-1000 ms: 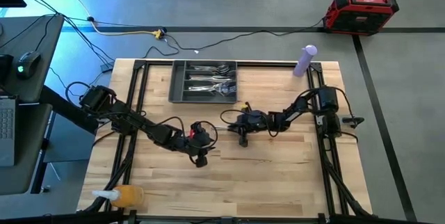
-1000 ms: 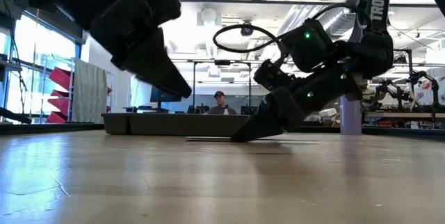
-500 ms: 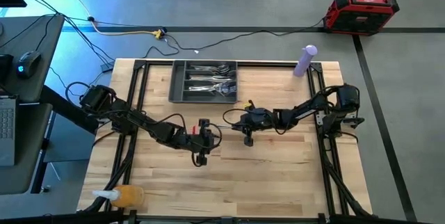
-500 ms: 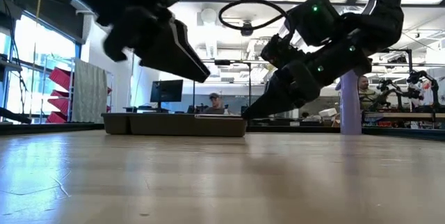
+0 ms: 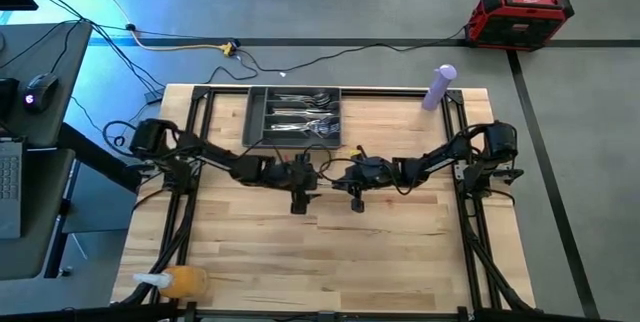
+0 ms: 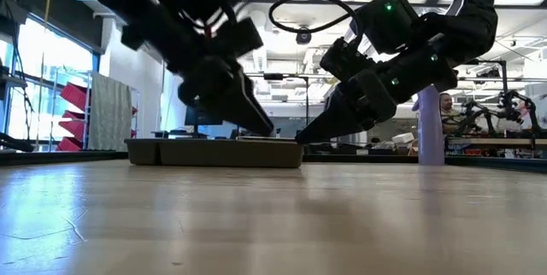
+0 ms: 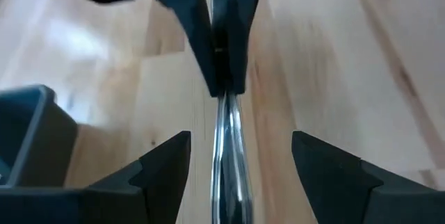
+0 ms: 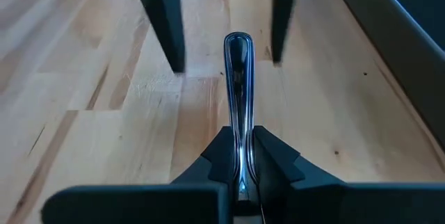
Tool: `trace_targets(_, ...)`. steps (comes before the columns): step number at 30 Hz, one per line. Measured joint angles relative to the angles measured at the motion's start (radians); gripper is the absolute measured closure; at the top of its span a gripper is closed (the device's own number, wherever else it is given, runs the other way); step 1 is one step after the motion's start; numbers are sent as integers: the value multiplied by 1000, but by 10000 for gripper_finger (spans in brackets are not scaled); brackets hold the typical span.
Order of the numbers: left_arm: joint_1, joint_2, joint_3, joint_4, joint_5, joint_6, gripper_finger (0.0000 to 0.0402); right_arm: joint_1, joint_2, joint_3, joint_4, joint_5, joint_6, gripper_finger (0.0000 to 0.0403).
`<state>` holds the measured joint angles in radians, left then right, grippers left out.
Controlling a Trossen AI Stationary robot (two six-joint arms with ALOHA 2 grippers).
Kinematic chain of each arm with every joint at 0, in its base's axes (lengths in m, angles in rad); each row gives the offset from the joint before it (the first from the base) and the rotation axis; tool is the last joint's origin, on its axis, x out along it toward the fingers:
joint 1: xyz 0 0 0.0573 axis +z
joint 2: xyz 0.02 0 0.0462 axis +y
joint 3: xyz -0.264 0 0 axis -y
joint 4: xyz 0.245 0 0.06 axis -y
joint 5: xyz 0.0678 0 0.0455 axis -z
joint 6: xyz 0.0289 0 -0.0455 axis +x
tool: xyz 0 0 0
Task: Sort silverware
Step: Put the silver knife into the organizing bin
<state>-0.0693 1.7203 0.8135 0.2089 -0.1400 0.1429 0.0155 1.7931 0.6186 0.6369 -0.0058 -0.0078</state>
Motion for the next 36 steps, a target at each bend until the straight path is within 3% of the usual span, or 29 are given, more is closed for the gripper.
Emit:
trace_targets(7,37,70,-1,2,19,-40,178,0,-2,1,-5,-3,0,388)
trace_targets(18,38,66,0,22,28,-66,249,1,-2,1,-5,-2,0,388)
trace_targets(26,37,66,0,45,12,-98,350,0,-2,1,-9,-4,-3,388)
trace_targets(36,11,67,-1,-16,-96,-99,351,0,-2,1,5,-4,-41,307)
